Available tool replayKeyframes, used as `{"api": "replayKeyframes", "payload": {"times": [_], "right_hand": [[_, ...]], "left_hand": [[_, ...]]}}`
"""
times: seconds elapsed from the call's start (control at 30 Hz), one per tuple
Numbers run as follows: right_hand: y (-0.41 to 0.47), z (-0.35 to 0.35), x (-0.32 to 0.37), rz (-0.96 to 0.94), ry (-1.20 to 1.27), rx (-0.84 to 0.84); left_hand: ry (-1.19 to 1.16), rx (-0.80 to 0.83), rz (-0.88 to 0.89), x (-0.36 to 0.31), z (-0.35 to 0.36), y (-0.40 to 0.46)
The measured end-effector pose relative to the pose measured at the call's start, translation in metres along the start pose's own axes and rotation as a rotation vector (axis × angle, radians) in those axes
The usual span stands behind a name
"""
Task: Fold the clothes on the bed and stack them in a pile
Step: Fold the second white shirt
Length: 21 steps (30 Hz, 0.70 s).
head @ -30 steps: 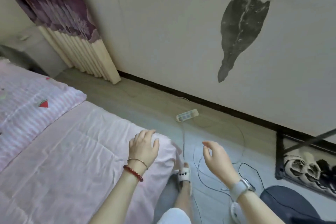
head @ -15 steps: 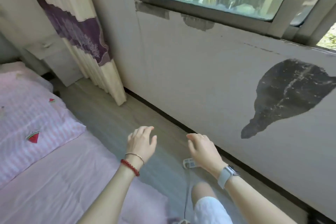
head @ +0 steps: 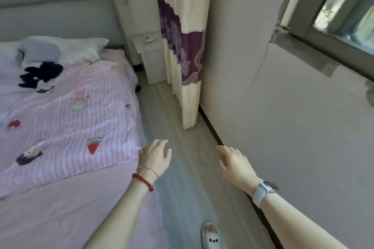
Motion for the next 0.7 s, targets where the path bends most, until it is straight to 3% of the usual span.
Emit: {"api": "replayKeyframes", "payload": {"times": [0.17, 0.37, 0.7], "right_hand": [[0.123, -0.024, 0.053, -0.187, -0.042, 0.048], [0.254, -0.014, 0.162, -0.42, 0.004, 0.162], [0.487, 0.012, 0.381, -0.68, 0.066, 0.347]], "left_hand": [[-0.081, -0.099, -0.222, 0.035, -0.029, 0.061], [-0.112, -0.25, -0.492, 0.122, -0.081, 0.124], [-0.088, -0.316, -0.693, 0.312, -0.17, 0.305]]}}
Point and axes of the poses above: each hand's wrist, its own y-axis towards the middle knuckle, its own z-axis out of the palm, x = y × z, the point moved 2 cm from there along y, towards the middle knuckle, and after that the axes turned 6 degrees about z, right-handed, at the moved point
